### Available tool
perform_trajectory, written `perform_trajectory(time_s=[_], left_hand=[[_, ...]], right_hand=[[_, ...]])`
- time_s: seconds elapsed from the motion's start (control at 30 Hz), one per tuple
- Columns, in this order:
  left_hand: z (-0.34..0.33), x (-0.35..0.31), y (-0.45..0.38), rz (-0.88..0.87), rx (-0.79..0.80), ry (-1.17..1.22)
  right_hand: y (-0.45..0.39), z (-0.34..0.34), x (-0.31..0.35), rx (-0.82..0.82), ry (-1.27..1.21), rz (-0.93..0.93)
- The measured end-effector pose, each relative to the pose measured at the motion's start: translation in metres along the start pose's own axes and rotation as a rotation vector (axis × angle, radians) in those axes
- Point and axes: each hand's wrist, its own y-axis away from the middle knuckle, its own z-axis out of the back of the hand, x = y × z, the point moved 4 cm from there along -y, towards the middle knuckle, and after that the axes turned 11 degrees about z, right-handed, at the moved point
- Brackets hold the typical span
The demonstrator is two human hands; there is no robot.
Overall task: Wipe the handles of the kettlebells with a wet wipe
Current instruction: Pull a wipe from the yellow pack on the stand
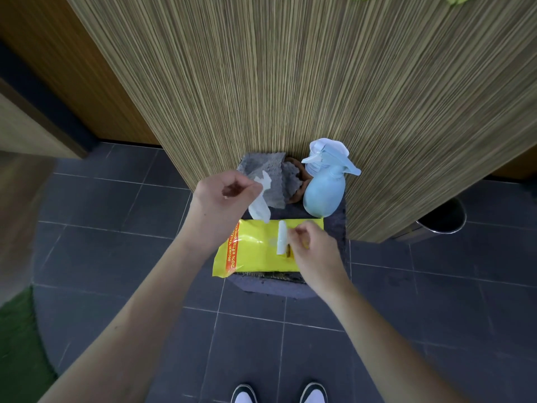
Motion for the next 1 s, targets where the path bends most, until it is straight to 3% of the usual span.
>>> perform_trajectory(time_s=[0.07, 0.2, 0.27, 0.43, 0.57, 0.67, 0.8, 1.0], left_hand=[[0.002, 0.002, 0.001, -0.021, -0.036, -0.023], [0.002, 0.008, 0.004, 0.001, -0.03, 0.06], [0.002, 0.011, 0.006, 0.039, -0.007, 0.125], [-0.003, 0.006, 0.016, 0.131, 0.052, 0.278], [-0.008, -0.012, 0.027, 0.074, 0.132, 0.223], [-0.016, -0.04, 0.044, -0.066, 0.2, 0.029], [-0.035, -0.085, 0.084, -0.218, 0.301, -0.14], [-0.054, -0.142, 0.164, -0.347, 0.262, -0.205]], right_hand=[[0.009, -0.025, 0.007, 0.152, 0.004, 0.085], [0.032, -0.077, -0.012, 0.389, 0.569, 0.365], [0.036, -0.084, -0.022, 0.419, 0.685, 0.381], [0.03, -0.081, -0.011, 0.511, 0.704, 0.345], [0.048, -0.052, -0.01, 0.388, 0.637, 0.316], [0.079, -0.006, -0.021, 0.285, 0.638, 0.236], [0.138, 0.072, -0.028, 0.146, 0.562, 0.014], [0.272, 0.191, -0.02, -0.183, 0.45, -0.25]])
